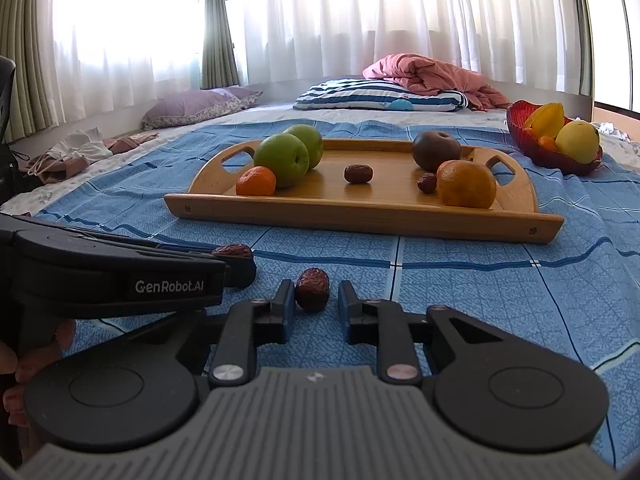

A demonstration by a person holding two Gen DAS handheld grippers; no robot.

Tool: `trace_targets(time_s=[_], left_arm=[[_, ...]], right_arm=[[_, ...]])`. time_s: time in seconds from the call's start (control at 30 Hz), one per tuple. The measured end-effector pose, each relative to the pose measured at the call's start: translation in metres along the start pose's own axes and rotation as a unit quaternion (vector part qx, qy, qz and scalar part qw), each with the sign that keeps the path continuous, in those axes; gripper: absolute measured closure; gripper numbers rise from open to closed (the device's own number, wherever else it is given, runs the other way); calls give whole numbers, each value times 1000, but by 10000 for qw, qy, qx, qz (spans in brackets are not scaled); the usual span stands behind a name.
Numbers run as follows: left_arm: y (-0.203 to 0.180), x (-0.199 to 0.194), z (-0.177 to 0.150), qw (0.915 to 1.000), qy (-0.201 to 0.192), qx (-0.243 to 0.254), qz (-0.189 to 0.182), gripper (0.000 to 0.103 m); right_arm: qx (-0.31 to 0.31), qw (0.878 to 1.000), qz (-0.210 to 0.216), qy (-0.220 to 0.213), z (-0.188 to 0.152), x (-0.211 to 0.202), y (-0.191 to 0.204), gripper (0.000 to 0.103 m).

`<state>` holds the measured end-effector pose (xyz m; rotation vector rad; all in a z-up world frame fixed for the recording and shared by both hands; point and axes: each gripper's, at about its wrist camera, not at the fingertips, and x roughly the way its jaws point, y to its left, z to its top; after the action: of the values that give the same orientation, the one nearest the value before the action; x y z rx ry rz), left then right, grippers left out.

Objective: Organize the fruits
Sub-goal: 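Grasp a dried red date with the left tool while the right tool grasps the other date, then carry the date over the tray with the left tool while the right carries its date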

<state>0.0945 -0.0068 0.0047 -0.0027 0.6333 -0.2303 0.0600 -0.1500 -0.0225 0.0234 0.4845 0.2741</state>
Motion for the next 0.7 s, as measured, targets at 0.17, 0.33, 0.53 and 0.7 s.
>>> trace_targets(time_s=[0.17, 0.33, 0.53, 0.7], left_arm=[[-6, -2, 2, 9999, -36, 71, 73, 80], [-10, -6, 5, 9999, -75, 73, 114, 80], [-13, -11, 12, 9996, -181, 94, 173, 80], [-16, -10, 13, 9996, -162, 125, 207, 80]], right_arm=[[22, 10000, -38, -4, 2, -3, 0, 82], [19, 10000, -90, -39, 4, -7, 0, 82], [13, 9997, -210, -135, 10, -13, -1, 81], [149, 9988, -386, -261, 19, -17, -6, 81]])
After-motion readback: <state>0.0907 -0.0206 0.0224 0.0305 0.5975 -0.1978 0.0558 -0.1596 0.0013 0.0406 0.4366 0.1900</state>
